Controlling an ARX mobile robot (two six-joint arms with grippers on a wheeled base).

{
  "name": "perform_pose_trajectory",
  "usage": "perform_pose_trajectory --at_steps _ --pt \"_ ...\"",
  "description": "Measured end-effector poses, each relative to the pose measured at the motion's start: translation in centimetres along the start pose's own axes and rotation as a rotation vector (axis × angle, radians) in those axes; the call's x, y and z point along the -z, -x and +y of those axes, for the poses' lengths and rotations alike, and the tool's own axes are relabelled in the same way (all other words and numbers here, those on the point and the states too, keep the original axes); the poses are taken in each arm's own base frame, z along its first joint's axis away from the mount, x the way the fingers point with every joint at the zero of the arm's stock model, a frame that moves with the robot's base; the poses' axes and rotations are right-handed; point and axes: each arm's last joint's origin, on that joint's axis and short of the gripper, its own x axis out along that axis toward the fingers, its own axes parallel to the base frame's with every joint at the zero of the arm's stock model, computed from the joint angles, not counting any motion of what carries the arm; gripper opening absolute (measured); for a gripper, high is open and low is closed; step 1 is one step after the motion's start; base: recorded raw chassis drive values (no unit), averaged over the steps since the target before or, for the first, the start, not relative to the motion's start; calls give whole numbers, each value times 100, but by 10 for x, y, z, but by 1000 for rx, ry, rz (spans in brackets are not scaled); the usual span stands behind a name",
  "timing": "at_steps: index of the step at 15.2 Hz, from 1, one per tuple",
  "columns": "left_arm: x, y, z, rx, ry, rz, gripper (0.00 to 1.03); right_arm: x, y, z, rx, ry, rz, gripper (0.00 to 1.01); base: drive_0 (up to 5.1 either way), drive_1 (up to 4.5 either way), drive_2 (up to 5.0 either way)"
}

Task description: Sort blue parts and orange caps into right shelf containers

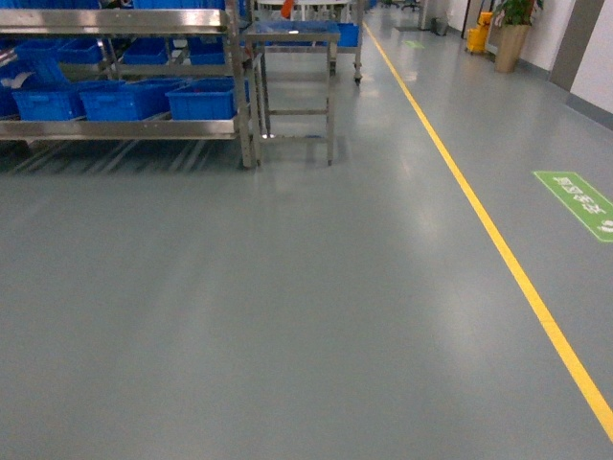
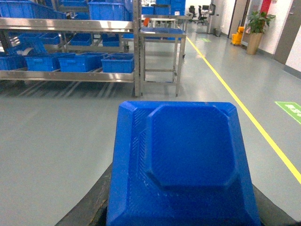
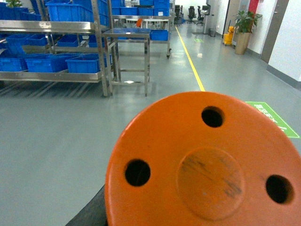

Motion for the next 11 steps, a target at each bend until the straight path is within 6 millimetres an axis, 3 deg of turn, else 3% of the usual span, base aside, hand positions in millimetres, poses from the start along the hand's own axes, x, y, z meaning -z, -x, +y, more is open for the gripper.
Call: perform_pose_trajectory --at_steps 11 --pt "0 0 0 -1 0 -2 43 0 0 0 0 0 -3 44 13 430 -404"
